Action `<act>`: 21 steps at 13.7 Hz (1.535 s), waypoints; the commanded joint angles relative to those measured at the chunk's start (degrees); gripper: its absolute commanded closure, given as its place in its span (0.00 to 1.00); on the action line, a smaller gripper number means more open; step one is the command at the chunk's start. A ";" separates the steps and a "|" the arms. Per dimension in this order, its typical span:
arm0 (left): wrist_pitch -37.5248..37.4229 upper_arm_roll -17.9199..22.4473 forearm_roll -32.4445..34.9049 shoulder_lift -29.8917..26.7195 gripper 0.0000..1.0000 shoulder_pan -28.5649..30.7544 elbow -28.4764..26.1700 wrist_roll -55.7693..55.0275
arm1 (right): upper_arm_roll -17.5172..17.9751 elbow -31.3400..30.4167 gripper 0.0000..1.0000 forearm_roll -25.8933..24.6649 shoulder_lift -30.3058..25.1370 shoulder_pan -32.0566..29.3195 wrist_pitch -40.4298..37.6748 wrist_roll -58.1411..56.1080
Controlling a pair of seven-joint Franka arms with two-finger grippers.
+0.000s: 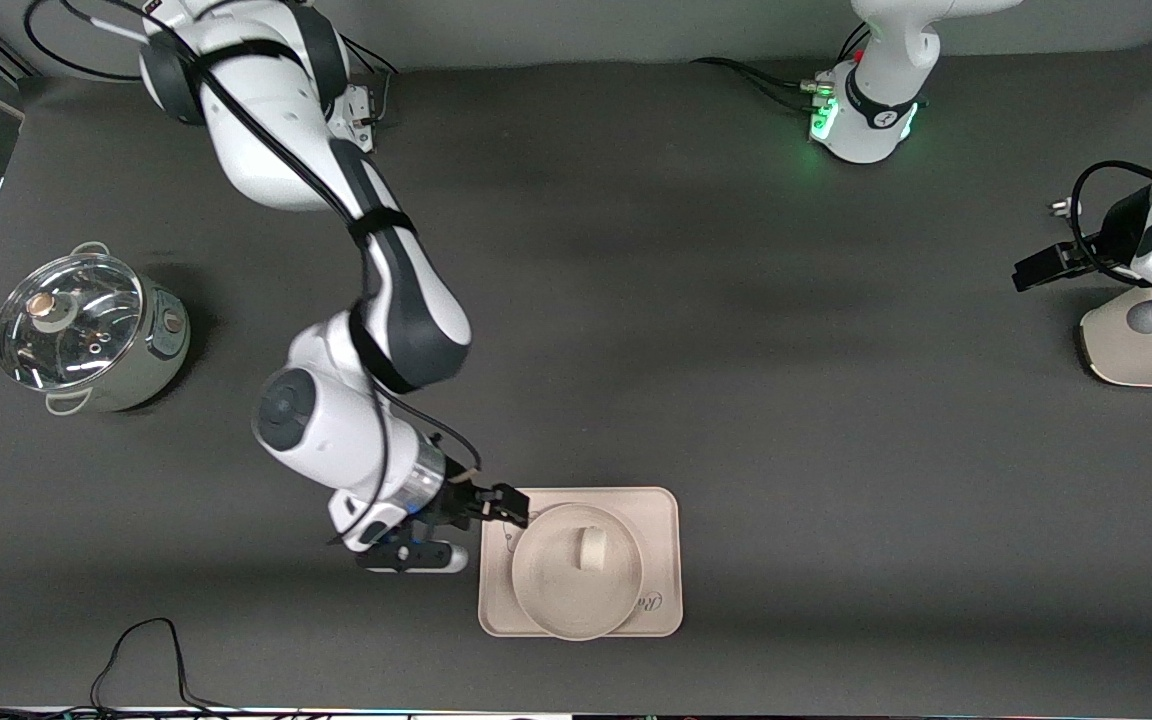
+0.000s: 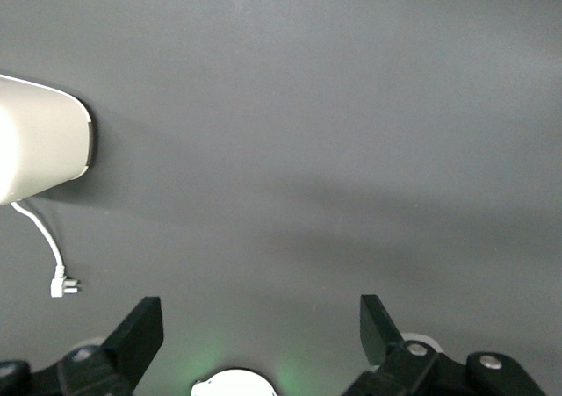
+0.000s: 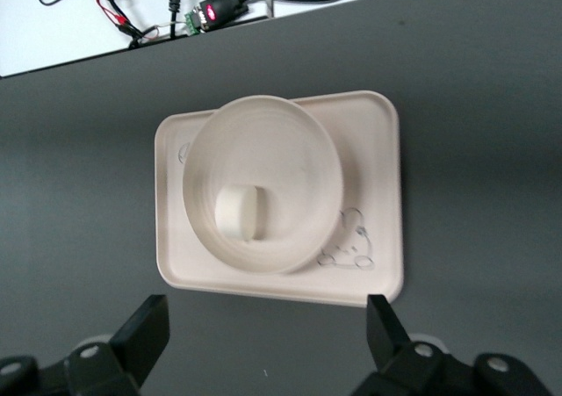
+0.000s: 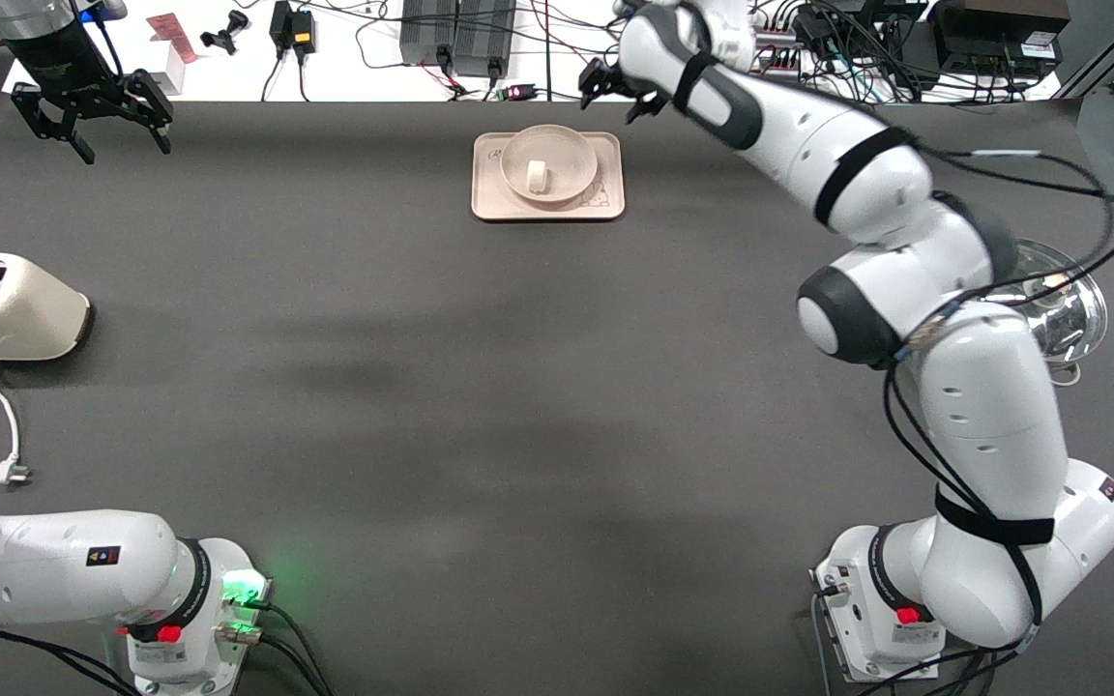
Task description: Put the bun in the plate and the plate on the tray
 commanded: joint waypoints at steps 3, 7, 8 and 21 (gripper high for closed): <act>-1.00 0.10 -0.59 -0.62 0.00 -0.06 0.13 0.80 | -0.65 -32.78 0.00 -11.02 -28.21 0.57 -3.19 -5.83; -1.00 0.10 -0.59 -0.62 0.00 -0.15 0.13 0.80 | -5.21 -40.67 0.00 -20.08 -42.12 0.66 -16.16 -7.33; -1.00 0.10 -0.59 -0.62 0.00 -0.15 0.13 0.80 | -6.18 -40.76 0.00 -22.88 -45.19 0.66 -20.38 -7.25; -0.83 0.10 0.29 0.17 0.00 0.20 2.16 0.80 | -8.57 -45.06 0.00 -31.35 -51.73 1.19 -21.21 -6.89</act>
